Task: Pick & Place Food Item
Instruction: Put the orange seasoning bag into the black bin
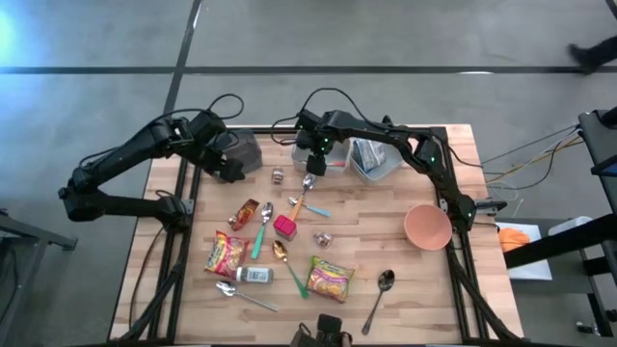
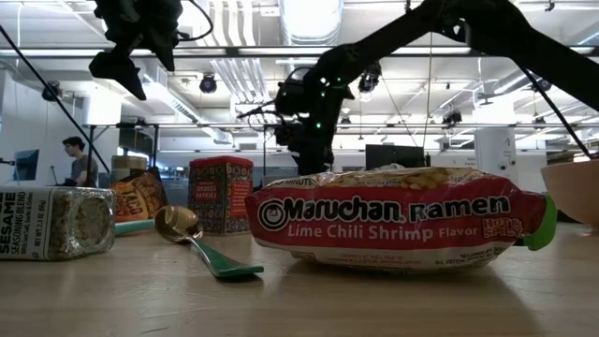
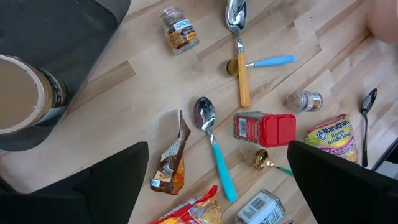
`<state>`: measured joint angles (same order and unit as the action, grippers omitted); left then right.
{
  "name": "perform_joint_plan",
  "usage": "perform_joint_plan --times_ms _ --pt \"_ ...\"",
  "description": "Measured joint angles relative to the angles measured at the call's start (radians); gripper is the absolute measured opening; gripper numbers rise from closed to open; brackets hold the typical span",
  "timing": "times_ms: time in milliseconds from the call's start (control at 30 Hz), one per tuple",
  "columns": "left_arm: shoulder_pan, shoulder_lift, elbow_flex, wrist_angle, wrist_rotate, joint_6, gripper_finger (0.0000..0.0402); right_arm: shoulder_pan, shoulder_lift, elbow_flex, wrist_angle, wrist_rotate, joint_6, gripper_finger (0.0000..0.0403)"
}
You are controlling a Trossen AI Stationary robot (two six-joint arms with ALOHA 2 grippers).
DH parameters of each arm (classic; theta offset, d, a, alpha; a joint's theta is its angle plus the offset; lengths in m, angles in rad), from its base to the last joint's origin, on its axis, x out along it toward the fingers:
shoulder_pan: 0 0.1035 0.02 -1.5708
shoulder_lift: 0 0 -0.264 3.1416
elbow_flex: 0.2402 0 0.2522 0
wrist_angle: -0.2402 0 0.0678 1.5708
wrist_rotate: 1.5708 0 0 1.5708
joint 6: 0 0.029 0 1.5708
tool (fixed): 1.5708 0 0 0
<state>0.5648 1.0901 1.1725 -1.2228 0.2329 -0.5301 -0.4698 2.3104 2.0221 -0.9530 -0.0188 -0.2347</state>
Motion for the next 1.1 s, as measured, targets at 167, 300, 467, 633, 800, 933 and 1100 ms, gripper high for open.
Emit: perform_joint_plan --times_ms 167,300,467,633,800,933,1100 --pt "0.0 0.0 0.0 0.0 0.0 0.0 0.0387 -0.001 -0.002 0.096 -0.121 0.019 0.031 0.0219" --pt "0.0 0.0 0.0 0.0 0.0 0.0 0.0387 0.0 -0.01 0.148 -0.235 0.018 0.076 0.0219" --pt "0.0 0.0 0.0 0.0 0.0 0.0 0.0387 0.006 -0.079 0.14 -0.344 -0.007 0.12 0.0219" --pt "0.0 0.0 0.0 0.0 0.0 0.0 0.0387 0.041 -0.232 0.038 -0.347 -0.034 0.191 0.0219" --pt "0.0 0.0 0.0 0.0 0.0 0.0 0.0387 0.11 -0.458 -0.139 -0.267 -0.034 0.324 0.0219" --pt "0.0 0.0 0.0 0.0 0.0 0.0 0.0387 0.199 -0.647 -0.336 -0.146 -0.026 0.475 0.0219" --pt "0.0 0.0 0.0 0.0 0.0 0.0 0.0387 0.333 -0.832 -0.55 -0.045 0.102 0.662 0.0219"
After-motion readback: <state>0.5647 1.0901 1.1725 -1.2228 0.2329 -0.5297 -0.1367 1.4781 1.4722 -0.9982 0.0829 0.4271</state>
